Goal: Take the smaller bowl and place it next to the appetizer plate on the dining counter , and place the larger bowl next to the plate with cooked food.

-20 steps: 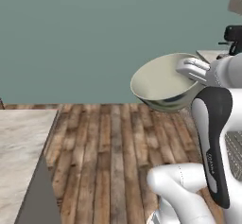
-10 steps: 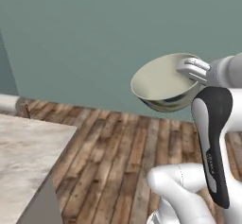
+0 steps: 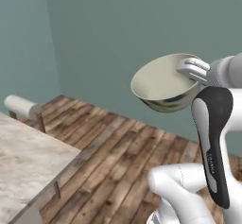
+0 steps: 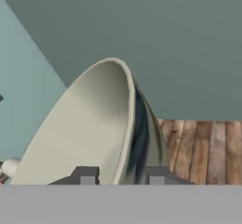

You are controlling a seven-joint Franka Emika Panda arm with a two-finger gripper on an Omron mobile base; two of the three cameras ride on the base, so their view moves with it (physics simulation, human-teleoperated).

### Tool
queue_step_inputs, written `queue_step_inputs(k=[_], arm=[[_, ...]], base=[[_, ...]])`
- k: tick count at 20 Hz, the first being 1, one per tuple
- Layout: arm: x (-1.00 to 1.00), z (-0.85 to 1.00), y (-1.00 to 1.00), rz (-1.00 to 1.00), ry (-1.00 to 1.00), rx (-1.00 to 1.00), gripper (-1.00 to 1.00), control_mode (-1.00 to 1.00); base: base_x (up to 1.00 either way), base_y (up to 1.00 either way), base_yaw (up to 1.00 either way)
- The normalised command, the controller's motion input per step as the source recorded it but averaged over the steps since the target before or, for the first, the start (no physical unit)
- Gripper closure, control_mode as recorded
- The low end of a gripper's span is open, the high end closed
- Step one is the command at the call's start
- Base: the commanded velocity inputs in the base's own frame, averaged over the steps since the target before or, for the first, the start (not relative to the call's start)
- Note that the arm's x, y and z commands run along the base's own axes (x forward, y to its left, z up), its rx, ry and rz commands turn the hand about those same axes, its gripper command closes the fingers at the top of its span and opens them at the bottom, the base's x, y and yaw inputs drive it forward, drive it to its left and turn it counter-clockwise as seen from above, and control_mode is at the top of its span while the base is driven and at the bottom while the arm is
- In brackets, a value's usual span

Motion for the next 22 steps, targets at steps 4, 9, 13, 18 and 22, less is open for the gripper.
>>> queue_step_inputs(k=[4, 9, 13, 18, 22], arm=[[0.00, 0.00, 0.00, 0.00, 0.00, 0.00, 1.00, 1.00], [0.00, 0.00, 0.00, 0.00, 0.00, 0.00, 1.00, 1.00], [0.00, 0.00, 0.00, 0.00, 0.00, 0.00, 1.00, 1.00], [0.00, 0.00, 0.00, 0.00, 0.00, 0.00, 1.00, 1.00], [0.00, 0.00, 0.00, 0.00, 0.00, 0.00, 1.00, 1.00]], base=[[1.00, -0.29, 0.54], [1.00, -0.25, 0.55], [1.00, -0.31, 0.53], [1.00, -0.36, 0.52], [1.00, -0.37, 0.53]])
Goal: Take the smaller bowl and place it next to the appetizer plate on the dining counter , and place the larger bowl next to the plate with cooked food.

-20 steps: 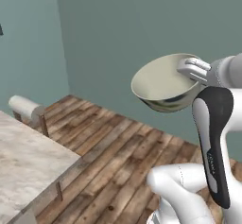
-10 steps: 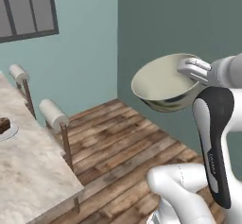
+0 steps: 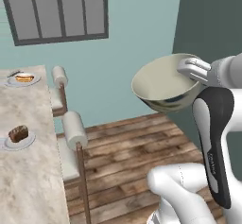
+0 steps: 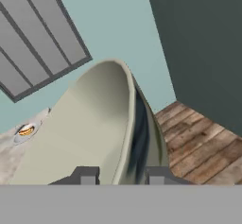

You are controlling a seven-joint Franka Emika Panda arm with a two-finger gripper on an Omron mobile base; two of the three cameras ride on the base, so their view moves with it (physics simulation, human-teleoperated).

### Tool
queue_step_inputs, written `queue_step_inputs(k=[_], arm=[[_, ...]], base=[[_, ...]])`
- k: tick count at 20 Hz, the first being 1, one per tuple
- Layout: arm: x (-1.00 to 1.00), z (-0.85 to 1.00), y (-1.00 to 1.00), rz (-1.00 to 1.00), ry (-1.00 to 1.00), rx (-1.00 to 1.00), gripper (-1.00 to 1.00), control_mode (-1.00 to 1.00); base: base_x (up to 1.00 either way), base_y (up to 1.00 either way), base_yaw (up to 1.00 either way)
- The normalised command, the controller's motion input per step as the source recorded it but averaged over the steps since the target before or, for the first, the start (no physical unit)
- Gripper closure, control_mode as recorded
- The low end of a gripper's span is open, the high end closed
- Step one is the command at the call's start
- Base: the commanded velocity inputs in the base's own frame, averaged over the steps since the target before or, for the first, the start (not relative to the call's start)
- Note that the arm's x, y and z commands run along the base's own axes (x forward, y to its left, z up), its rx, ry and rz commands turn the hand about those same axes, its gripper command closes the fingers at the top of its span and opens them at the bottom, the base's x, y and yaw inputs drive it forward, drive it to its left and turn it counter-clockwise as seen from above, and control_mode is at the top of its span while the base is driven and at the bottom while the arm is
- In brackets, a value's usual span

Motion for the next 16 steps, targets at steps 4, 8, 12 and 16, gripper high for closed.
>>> queue_step_inputs(k=[4, 8, 12, 16], arm=[[0.00, 0.00, 0.00, 0.00, 0.00, 0.00, 1.00, 1.00], [0.00, 0.00, 0.00, 0.00, 0.00, 0.00, 1.00, 1.00], [0.00, 0.00, 0.00, 0.00, 0.00, 0.00, 1.00, 1.00], [0.00, 0.00, 0.00, 0.00, 0.00, 0.00, 1.00, 1.00]], base=[[1.00, -0.40, 0.54], [1.00, -0.37, 0.54], [1.00, -0.30, 0.54], [1.00, -0.23, 0.54]])
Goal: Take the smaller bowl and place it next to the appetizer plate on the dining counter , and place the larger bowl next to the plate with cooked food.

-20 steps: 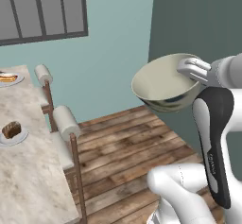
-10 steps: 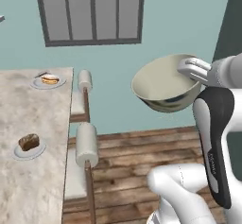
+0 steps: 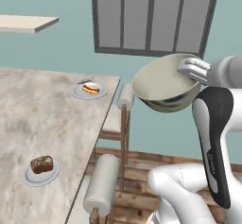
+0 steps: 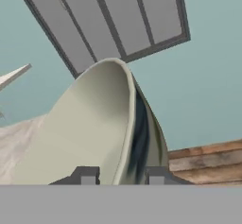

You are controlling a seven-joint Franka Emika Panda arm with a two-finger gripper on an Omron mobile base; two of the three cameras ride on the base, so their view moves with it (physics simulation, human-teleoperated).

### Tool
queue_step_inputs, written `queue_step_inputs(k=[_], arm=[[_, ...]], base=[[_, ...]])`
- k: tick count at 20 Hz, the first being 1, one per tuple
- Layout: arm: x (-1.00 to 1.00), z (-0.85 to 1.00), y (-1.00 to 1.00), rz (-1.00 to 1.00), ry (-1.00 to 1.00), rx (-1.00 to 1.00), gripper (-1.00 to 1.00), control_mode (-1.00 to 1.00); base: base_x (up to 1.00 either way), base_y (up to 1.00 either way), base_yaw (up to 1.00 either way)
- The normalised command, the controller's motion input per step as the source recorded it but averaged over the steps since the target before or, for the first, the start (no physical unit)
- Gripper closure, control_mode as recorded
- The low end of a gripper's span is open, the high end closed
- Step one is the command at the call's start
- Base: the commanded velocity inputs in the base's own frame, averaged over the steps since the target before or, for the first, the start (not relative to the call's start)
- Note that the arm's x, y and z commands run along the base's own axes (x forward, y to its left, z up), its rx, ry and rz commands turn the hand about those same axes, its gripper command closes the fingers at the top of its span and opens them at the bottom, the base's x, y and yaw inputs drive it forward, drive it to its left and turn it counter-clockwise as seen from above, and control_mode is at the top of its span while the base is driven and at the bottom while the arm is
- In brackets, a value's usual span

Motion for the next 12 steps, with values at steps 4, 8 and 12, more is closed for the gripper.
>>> queue_step_inputs(k=[4, 8, 12], arm=[[0.00, 0.00, 0.00, 0.00, 0.00, 0.00, 1.00, 1.00], [0.00, 0.00, 0.00, 0.00, 0.00, 0.00, 1.00, 1.00], [0.00, 0.00, 0.00, 0.00, 0.00, 0.00, 1.00, 1.00]], base=[[1.00, -0.20, 0.54], [1.00, -0.14, 0.53], [0.91, -0.02, 0.55]])
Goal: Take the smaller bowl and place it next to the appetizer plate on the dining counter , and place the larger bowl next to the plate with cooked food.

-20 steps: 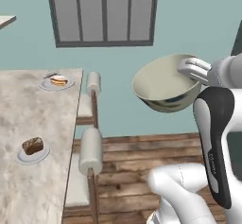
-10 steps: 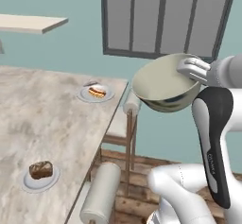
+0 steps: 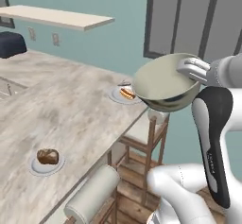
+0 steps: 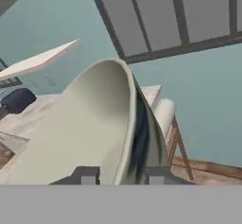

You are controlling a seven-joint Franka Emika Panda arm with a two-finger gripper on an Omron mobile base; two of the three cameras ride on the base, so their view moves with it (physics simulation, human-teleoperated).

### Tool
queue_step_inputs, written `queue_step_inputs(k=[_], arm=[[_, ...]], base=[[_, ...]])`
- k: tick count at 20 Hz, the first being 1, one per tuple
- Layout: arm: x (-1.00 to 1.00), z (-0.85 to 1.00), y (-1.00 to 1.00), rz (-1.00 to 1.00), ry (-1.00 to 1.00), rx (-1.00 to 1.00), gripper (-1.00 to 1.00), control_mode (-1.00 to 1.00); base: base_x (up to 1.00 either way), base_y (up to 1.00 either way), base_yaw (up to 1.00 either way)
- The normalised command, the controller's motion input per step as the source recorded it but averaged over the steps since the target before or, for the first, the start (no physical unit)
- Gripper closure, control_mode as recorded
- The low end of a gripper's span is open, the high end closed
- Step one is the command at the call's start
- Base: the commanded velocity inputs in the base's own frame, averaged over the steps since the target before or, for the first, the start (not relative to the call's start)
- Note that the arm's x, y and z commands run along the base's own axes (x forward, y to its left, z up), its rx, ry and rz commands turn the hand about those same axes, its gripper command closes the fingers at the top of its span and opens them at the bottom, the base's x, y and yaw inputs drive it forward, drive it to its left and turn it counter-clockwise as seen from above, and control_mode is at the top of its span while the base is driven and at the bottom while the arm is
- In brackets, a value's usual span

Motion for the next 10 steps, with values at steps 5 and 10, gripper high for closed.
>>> queue_step_inputs(k=[5, 10], arm=[[0.00, 0.00, 0.00, 0.00, 0.00, 0.00, 1.00, 1.00], [0.00, 0.00, 0.00, 0.00, 0.00, 0.00, 1.00, 1.00]], base=[[0.89, -0.11, 0.54], [0.86, -0.12, 0.54]])
